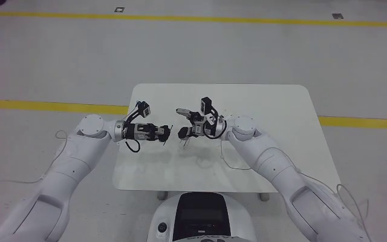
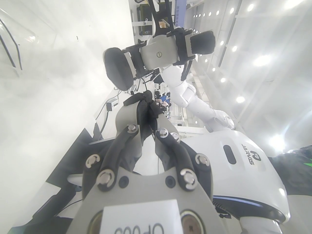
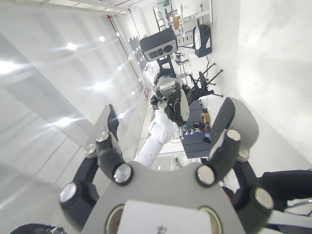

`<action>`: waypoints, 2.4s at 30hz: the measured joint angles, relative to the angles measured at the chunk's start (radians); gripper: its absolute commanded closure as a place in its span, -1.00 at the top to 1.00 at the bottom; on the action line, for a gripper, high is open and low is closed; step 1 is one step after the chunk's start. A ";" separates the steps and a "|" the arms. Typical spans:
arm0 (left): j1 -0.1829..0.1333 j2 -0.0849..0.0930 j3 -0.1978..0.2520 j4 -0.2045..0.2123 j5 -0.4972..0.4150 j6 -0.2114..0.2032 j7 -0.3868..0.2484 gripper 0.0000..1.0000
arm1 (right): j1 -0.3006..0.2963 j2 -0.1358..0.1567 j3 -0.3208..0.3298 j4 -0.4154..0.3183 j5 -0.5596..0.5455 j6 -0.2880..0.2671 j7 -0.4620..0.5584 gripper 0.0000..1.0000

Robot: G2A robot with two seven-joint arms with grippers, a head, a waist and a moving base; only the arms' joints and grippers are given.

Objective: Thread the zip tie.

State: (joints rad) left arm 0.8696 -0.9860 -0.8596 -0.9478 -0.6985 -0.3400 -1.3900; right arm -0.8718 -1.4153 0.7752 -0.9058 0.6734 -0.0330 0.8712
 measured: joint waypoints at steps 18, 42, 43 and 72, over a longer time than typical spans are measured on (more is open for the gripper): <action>0.000 0.000 0.000 0.000 0.000 0.000 0.000 -1.00 | -0.032 -0.018 0.016 -0.014 -0.035 -0.107 -0.020 -0.10; 0.000 0.000 0.000 0.000 0.000 0.000 0.000 -1.00 | -0.014 -0.044 0.020 0.055 -0.011 -0.054 0.100 -0.86; 0.000 0.000 0.000 0.000 0.000 0.000 0.000 -1.00 | -0.013 -0.045 0.020 0.057 -0.011 -0.054 0.101 -0.94; 0.000 0.000 0.000 0.000 0.000 0.000 0.000 1.00 | -0.050 -0.047 0.101 0.074 0.017 -0.083 0.051 -1.00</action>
State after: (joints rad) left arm 0.8696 -0.9860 -0.8596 -0.9478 -0.6985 -0.3400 -1.3900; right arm -0.9220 -1.4626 0.8761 -0.8322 0.6908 -0.1155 0.9218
